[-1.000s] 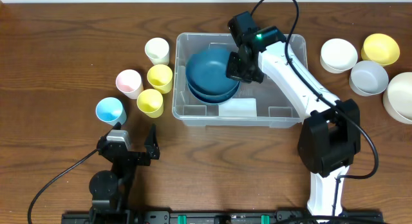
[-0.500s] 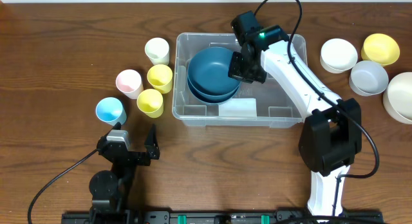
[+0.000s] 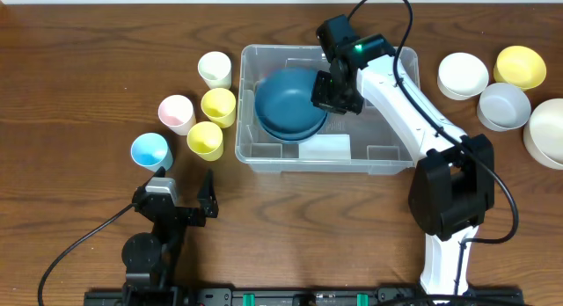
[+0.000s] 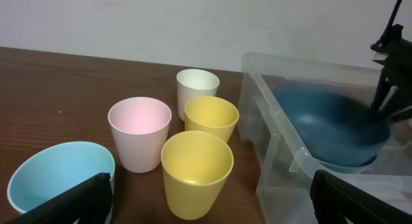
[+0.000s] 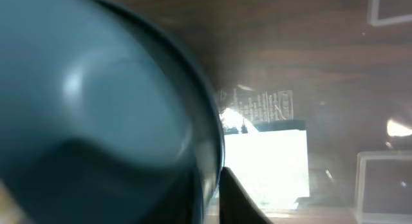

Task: Pack container
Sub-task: 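Stack the second teal bowl onto the first in the bin, release, then move the right gripper to the large cream bowl at right edge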

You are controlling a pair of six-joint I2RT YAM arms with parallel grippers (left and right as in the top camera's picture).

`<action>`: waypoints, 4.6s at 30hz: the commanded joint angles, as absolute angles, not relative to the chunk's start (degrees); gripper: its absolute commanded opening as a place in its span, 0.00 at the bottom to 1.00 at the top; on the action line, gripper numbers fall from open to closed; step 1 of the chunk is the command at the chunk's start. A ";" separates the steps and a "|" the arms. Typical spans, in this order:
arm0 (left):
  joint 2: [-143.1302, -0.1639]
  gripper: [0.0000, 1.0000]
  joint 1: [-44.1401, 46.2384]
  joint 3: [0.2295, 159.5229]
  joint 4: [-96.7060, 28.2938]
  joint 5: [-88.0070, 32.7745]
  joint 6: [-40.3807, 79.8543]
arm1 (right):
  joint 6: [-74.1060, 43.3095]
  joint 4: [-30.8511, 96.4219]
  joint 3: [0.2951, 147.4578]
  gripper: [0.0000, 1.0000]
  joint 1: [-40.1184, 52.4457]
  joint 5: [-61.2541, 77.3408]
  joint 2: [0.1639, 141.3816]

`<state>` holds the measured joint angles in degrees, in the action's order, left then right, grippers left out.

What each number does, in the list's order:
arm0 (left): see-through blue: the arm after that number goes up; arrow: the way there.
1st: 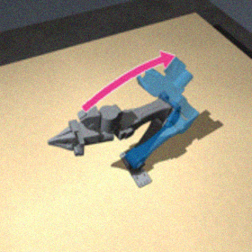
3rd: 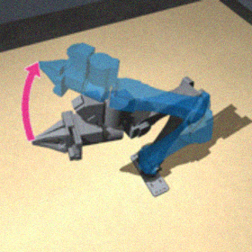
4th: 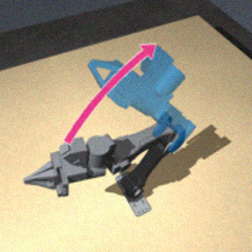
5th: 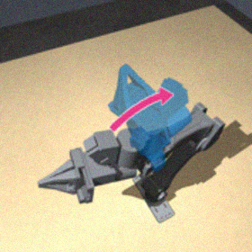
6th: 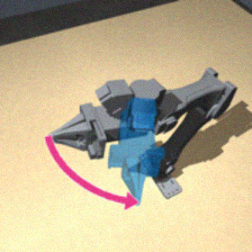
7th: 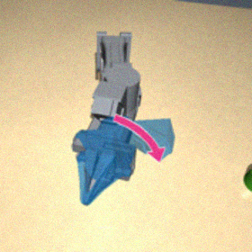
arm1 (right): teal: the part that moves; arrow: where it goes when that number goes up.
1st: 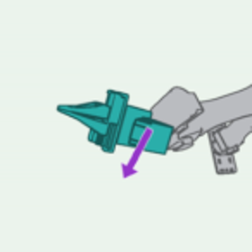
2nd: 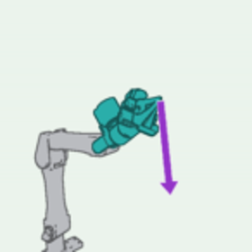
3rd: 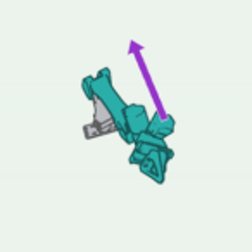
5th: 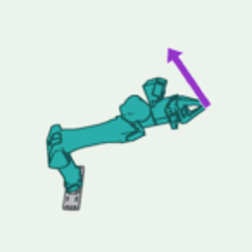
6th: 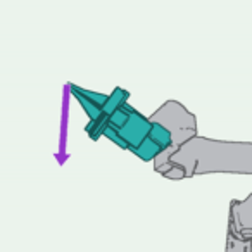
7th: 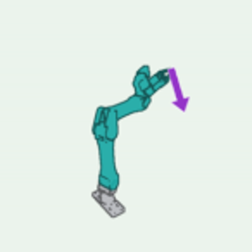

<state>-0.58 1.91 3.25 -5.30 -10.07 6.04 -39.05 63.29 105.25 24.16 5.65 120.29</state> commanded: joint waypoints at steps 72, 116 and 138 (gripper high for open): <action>-0.23 0.98 1.56 1.48 -5.85 -9.58 6.31 | -24.77 54.94 89.95 0.99 -48.27 -1.48 108.90; -0.23 0.98 1.56 1.48 -5.85 -9.58 6.31 | -24.53 47.68 88.49 0.99 -48.88 -6.20 119.28; -0.23 0.98 1.56 1.48 -5.85 -9.58 6.33 | -24.40 49.01 88.23 0.29 -51.83 -6.28 120.95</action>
<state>-0.58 1.91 3.25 -5.30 -10.07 6.04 -24.43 48.66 88.68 -51.05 -5.28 120.07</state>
